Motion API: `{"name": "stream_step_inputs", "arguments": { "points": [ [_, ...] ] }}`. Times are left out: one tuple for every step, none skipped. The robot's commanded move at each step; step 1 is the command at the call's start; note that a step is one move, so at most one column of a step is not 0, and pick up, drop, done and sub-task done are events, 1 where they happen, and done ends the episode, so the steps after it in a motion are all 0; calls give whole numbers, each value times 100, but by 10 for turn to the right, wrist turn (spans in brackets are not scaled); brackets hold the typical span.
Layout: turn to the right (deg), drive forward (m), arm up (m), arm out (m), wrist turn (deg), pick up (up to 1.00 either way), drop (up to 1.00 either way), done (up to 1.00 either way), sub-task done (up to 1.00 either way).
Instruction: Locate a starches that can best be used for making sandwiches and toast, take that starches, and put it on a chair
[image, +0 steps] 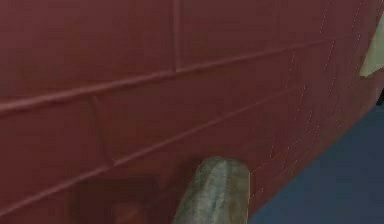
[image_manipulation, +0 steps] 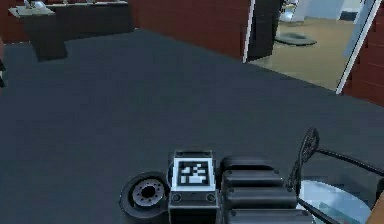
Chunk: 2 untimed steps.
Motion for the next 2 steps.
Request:
{"name": "stream_step_inputs", "arguments": {
  "points": [
    [-450, 0, 0, 0, 0, 0, 0, 0, 0],
    [-450, 0, 0, 0, 0, 0, 0, 0, 0]
  ]
}}
